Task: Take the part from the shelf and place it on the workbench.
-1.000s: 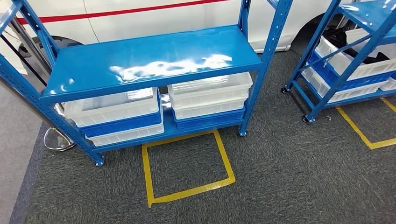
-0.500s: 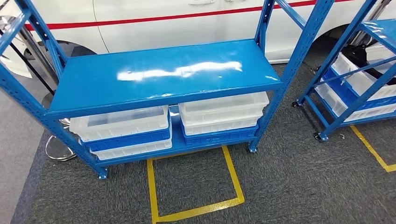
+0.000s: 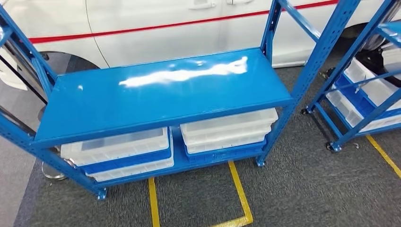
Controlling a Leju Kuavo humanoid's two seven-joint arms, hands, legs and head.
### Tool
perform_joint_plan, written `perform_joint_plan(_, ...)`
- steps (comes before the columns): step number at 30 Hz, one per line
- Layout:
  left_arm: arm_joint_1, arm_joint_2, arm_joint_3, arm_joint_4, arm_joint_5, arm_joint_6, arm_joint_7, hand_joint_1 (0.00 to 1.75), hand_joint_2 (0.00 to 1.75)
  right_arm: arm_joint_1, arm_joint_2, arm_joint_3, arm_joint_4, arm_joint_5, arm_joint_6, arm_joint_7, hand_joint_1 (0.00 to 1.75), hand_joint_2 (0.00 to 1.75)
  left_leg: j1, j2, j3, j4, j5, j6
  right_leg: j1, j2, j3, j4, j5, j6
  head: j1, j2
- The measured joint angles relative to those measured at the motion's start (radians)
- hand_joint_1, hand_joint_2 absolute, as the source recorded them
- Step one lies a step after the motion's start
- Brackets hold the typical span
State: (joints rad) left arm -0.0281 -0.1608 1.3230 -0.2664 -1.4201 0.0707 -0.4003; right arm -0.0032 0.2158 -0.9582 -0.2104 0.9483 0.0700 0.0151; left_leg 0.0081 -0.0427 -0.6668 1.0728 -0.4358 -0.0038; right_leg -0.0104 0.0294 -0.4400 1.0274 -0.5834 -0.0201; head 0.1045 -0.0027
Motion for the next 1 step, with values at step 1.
perform_joint_plan(1, 0.003, 0.000, 0.001, 0.000, 0.000, 0.000, 0.000, 0.00, 0.00, -0.001, 0.001, -0.002, 0.001, -0.001, 0.000, 0.001, 0.00, 0.00, -0.001, -0.008, -0.004, -0.014, 0.039, 0.003, 0.000, 0.004, 0.000, 0.002, -0.006, 0.003, 0.000, 0.000)
